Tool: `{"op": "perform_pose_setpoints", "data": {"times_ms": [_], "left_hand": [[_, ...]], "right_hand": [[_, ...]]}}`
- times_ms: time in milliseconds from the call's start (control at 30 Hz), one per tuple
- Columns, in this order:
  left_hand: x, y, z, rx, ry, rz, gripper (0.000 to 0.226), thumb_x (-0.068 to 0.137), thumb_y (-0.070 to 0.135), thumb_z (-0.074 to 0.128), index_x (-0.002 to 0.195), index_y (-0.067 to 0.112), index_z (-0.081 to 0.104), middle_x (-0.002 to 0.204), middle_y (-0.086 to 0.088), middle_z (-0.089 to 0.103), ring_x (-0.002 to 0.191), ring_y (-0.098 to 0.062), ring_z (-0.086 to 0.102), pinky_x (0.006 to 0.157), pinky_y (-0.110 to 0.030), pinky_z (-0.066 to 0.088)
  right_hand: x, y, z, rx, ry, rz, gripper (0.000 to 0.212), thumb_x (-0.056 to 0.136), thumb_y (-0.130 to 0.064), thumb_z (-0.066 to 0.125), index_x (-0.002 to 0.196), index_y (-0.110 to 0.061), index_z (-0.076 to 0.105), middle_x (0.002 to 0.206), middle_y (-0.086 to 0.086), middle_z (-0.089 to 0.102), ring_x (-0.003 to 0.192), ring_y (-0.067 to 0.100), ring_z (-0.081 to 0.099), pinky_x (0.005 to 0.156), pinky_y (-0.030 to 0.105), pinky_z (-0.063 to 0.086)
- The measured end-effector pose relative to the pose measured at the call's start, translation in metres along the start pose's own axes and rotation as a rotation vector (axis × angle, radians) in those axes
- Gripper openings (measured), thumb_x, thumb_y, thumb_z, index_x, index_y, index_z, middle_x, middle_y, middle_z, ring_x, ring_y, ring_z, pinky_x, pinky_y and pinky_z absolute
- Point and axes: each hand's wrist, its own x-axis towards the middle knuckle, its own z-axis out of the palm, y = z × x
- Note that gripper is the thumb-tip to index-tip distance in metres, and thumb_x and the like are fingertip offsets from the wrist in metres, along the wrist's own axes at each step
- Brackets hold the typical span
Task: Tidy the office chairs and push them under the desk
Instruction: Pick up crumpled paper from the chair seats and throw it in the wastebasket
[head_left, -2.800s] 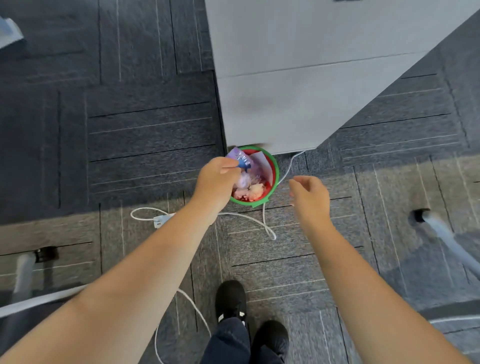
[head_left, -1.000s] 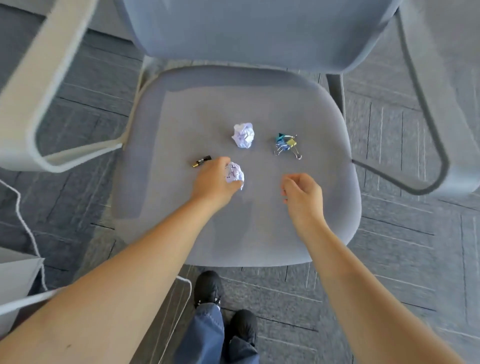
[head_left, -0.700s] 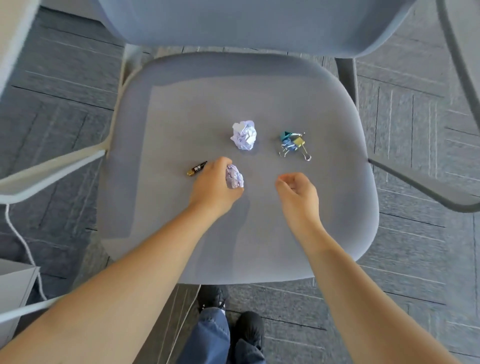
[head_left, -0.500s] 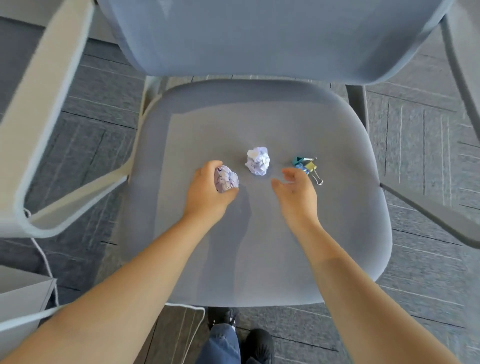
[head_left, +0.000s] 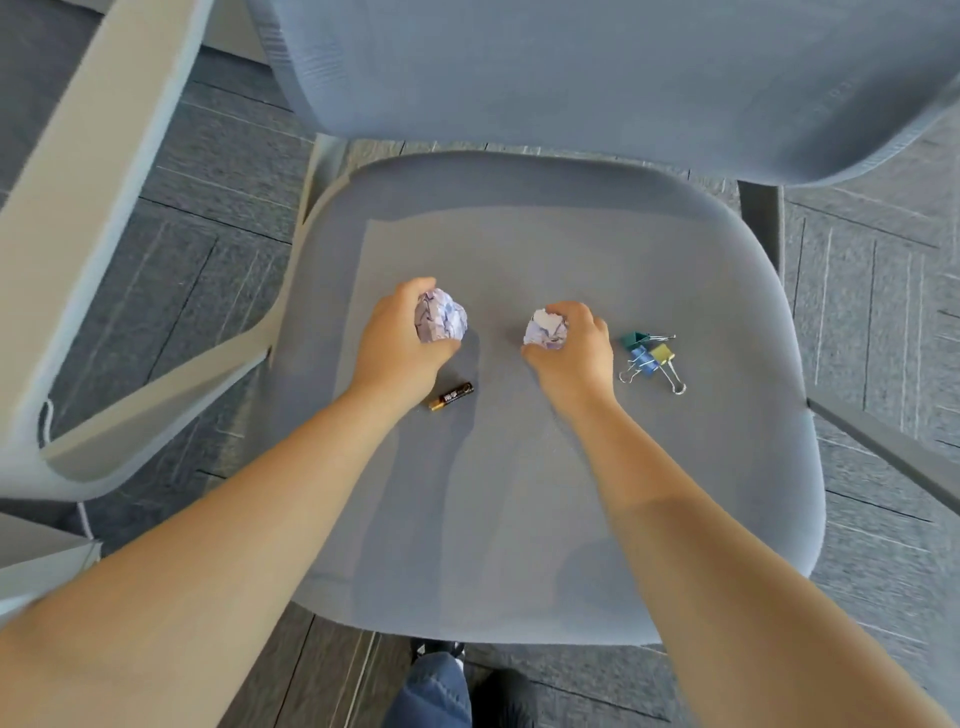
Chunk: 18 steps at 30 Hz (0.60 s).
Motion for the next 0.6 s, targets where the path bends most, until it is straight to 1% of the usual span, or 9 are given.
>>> {"op": "perform_pose_setpoints", "data": {"times_ms": [67,100,133,200,267,367,467,533,600], "left_hand": [[-0.008,0.008,-0.006,-0.041,0.007,0.007,0.055,0.079,0.006,0.062,0.130,0.014,0.043,0.133,-0.008,0.049,0.119,-0.021,0.049,0.089,-0.020,0.032],[-0.013,0.013,-0.011,-0.058,0.009,0.010,0.055,0.078,0.007,0.063,0.129,0.014,0.044,0.132,-0.007,0.050,0.117,-0.020,0.050,0.088,-0.019,0.032],[-0.019,0.019,-0.016,-0.073,0.009,0.015,0.054,0.078,0.007,0.064,0.128,0.014,0.045,0.129,-0.006,0.052,0.113,-0.019,0.051,0.086,-0.019,0.032],[-0.034,0.032,-0.028,-0.097,0.011,0.025,0.052,0.078,0.009,0.065,0.126,0.014,0.047,0.118,-0.002,0.055,0.102,-0.015,0.051,0.080,-0.015,0.033],[-0.053,0.043,-0.044,-0.128,0.022,0.031,0.051,0.078,0.010,0.066,0.125,0.014,0.048,0.110,0.002,0.053,0.095,-0.013,0.050,0.074,-0.015,0.035],[-0.086,0.053,-0.069,-0.165,0.045,0.037,0.048,0.076,0.010,0.068,0.120,0.016,0.050,0.104,0.005,0.053,0.090,-0.015,0.053,0.082,-0.021,0.039],[-0.128,0.052,-0.094,-0.185,0.078,0.043,0.041,0.074,0.012,0.071,0.107,0.022,0.050,0.089,0.012,0.053,0.077,-0.005,0.055,0.070,-0.014,0.040],[-0.162,0.044,-0.113,-0.192,0.127,0.028,0.041,0.073,0.016,0.072,0.107,0.022,0.051,0.085,0.018,0.053,0.073,0.005,0.054,0.067,-0.009,0.040],[-0.199,0.034,-0.131,-0.222,0.186,0.002,0.039,0.073,0.017,0.072,0.105,0.026,0.051,0.085,0.023,0.054,0.072,0.008,0.056,0.067,-0.008,0.042]], "right_hand": [[-0.006,-0.008,-0.010,0.017,0.000,-0.025,0.038,0.080,-0.002,0.055,0.117,-0.010,0.051,0.105,0.003,0.037,0.089,0.017,0.043,0.055,0.011,0.034],[-0.011,-0.014,-0.016,0.034,0.003,-0.047,0.036,0.079,-0.002,0.056,0.114,-0.009,0.052,0.104,0.003,0.039,0.087,0.017,0.044,0.053,0.006,0.036],[-0.016,-0.021,-0.021,0.048,0.004,-0.075,0.034,0.078,-0.002,0.057,0.111,-0.009,0.053,0.106,0.007,0.044,0.084,0.018,0.046,0.051,0.001,0.037],[-0.029,-0.035,-0.033,0.056,-0.002,-0.118,0.030,0.076,-0.004,0.059,0.105,-0.010,0.054,0.110,0.014,0.051,0.074,0.018,0.049,0.048,0.002,0.037],[-0.045,-0.051,-0.045,0.068,-0.015,-0.151,0.024,0.076,-0.006,0.059,0.098,-0.016,0.053,0.107,0.010,0.050,0.066,0.010,0.048,0.048,0.002,0.037],[-0.072,-0.075,-0.058,0.070,-0.048,-0.218,0.020,0.077,-0.008,0.060,0.088,-0.020,0.049,0.109,0.012,0.053,0.063,0.004,0.046,0.047,-0.002,0.035],[-0.106,-0.096,-0.063,0.075,-0.104,-0.282,0.020,0.077,-0.008,0.060,0.090,-0.019,0.050,0.107,0.010,0.051,0.063,0.003,0.046,0.048,-0.003,0.034],[-0.133,-0.108,-0.061,0.096,-0.162,-0.317,0.022,0.077,-0.007,0.061,0.097,-0.014,0.055,0.108,0.010,0.051,0.065,0.003,0.046,0.046,-0.004,0.034],[-0.164,-0.117,-0.056,0.112,-0.232,-0.357,0.027,0.077,-0.006,0.061,0.102,-0.012,0.056,0.111,0.011,0.051,0.067,0.004,0.047,0.043,-0.002,0.036]]}}
